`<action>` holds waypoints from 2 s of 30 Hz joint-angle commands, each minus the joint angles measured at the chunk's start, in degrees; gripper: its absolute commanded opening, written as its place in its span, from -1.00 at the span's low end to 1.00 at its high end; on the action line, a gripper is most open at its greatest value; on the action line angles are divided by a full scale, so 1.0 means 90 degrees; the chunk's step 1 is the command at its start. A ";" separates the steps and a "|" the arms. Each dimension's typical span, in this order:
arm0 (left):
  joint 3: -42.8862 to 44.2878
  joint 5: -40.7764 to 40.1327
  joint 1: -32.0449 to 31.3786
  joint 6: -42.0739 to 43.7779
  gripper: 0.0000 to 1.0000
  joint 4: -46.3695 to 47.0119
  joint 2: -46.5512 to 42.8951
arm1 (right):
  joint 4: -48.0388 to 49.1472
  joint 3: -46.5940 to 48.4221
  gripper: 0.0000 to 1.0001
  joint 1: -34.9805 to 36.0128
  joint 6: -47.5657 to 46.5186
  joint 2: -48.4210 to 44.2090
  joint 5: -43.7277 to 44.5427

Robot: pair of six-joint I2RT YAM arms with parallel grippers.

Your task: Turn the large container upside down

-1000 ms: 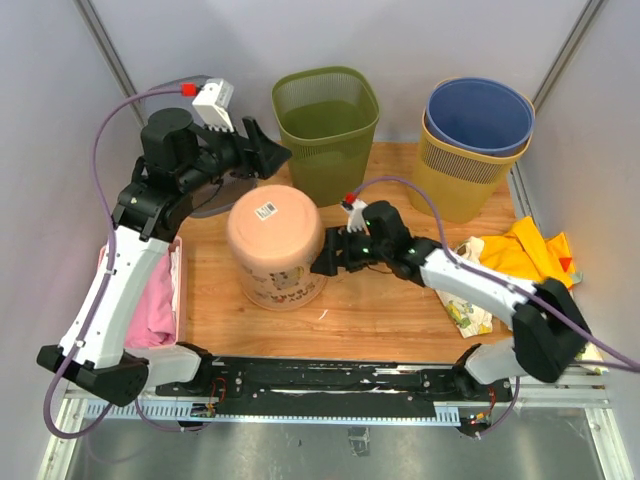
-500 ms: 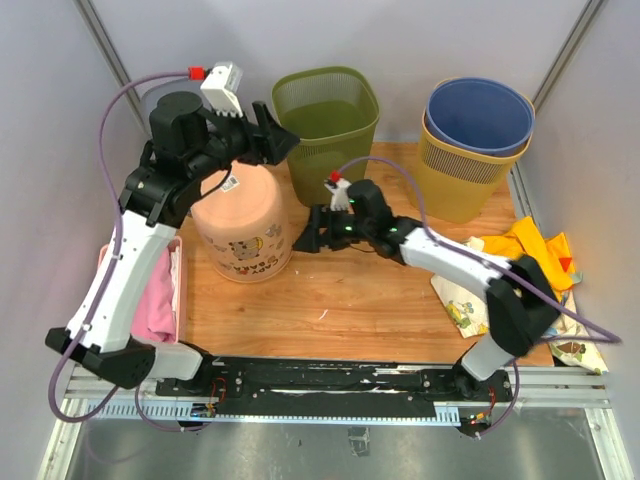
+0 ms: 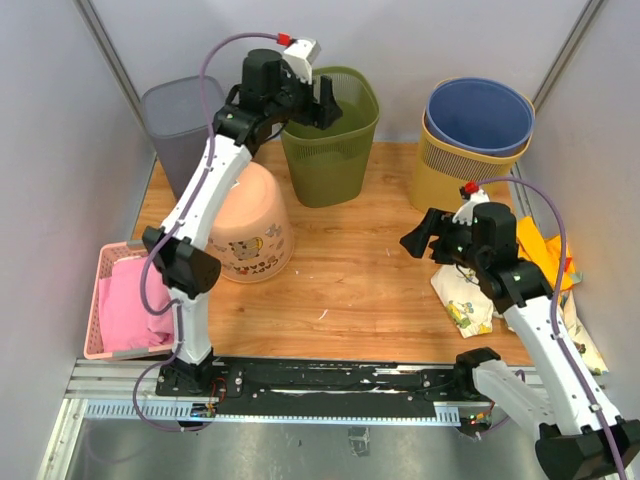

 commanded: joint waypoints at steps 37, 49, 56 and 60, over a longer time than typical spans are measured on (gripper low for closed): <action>-0.1198 0.2947 -0.0988 -0.2480 -0.99 0.0523 -0.1178 | -0.2334 0.2168 0.61 -0.0101 -0.0551 -0.0650 0.2566; -0.4602 0.3770 -0.1028 -0.6120 -1.00 0.5075 -0.1739 | -0.3836 0.2791 0.61 -0.0096 0.0852 -0.0755 0.3024; -0.4587 0.3465 -0.1163 -0.5490 -0.84 0.4577 -0.1055 | -0.3918 0.2047 0.62 -0.0096 0.1570 -0.1163 0.3045; -0.4060 0.2780 -0.1163 -0.4102 -0.05 0.3097 -0.0676 | -0.3967 0.1622 0.64 -0.0100 0.2183 -0.1404 0.2528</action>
